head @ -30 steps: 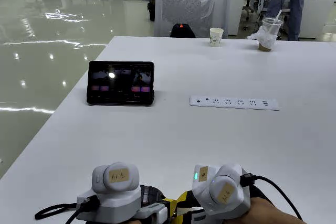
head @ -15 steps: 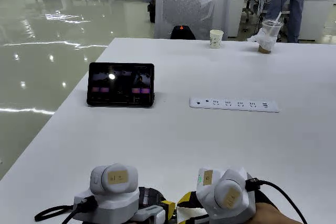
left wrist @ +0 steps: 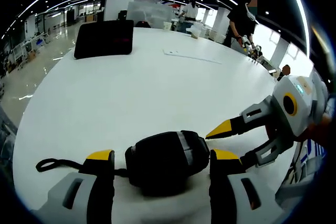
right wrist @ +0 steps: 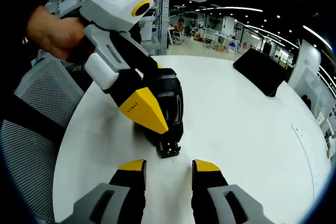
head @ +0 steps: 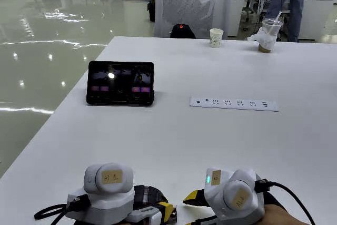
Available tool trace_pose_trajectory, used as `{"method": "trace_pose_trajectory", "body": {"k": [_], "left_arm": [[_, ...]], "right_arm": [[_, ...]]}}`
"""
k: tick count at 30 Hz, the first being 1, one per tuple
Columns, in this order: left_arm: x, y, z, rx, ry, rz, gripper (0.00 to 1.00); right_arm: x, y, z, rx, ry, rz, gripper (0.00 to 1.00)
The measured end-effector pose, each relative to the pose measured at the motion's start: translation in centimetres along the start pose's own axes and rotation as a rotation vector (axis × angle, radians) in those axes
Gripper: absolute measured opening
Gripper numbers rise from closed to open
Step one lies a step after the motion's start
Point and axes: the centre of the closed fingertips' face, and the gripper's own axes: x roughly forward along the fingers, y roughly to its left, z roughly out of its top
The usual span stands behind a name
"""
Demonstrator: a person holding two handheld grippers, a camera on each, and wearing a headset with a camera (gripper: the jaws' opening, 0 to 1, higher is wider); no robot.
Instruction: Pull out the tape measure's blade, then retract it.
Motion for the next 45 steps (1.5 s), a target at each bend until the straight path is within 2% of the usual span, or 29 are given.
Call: {"method": "trace_pose_trajectory", "body": {"k": [12, 25, 45], "left_arm": [[-0.4, -0.1, -0.2, 0.057, -0.003, -0.022, 0.72], [-0.8, -0.1, -0.4, 0.131, -0.019, -0.051, 0.76], [-1.8, -0.1, -1.3, 0.199, -0.046, -0.106, 0.78]], "right_arm": [[-1.5, -0.2, -1.1, 0.031, -0.002, -0.026, 0.38], [-2.9, 0.2, -1.9, 0.089, -0.027, -0.055, 0.44], [-5.3, 0.0, -3.2, 0.174, -0.066, -0.124, 0.52]]}}
